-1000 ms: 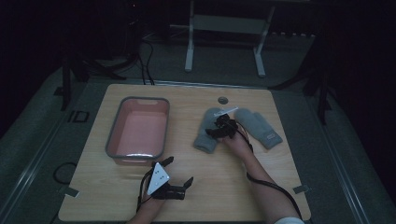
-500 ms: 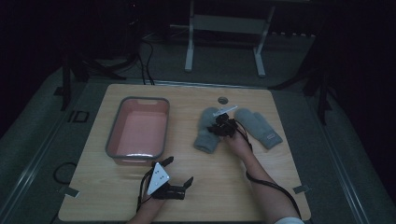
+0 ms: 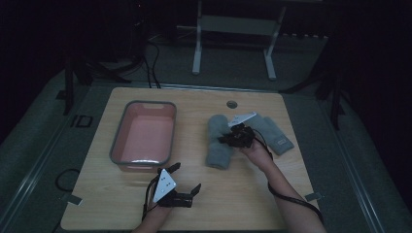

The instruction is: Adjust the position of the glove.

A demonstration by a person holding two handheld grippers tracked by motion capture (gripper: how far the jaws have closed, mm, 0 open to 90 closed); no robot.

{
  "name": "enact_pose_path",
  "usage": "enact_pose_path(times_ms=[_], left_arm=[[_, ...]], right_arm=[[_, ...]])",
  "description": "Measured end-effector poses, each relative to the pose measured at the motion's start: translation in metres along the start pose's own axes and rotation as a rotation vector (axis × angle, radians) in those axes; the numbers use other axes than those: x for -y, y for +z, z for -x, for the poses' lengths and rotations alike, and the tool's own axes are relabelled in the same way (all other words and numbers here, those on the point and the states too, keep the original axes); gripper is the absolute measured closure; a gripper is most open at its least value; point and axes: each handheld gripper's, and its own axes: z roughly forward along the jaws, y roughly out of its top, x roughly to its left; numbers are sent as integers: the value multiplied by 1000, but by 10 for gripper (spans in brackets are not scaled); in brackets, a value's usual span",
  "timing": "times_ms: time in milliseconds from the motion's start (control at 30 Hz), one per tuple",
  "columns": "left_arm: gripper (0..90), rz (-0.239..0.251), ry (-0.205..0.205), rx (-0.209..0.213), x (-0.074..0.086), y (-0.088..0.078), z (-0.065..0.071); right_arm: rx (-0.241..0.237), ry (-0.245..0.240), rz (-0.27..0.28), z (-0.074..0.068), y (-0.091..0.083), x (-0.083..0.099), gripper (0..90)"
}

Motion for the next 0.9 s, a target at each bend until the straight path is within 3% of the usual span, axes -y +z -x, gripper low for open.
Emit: enact_pose_path(times_ms=[200,400,533,700,900], left_arm=[[2,0,0,-1,0,0,0],[2,-1,1,-2,0,0,0],[2,-1,5,-4,0,0,0],[2,-1,2,-4,0,0,0],[2,-1,1,-3,0,0,0]], right_arm=[[-37,-61,17,-21,-28,6,810],[-62,-81,33,-37,-44,16,809],[-49,-38,29,-38,-41,30,808],[-48,4,6,-29,-26,50,806],[-79,54,-26,-17,-12,65,741]])
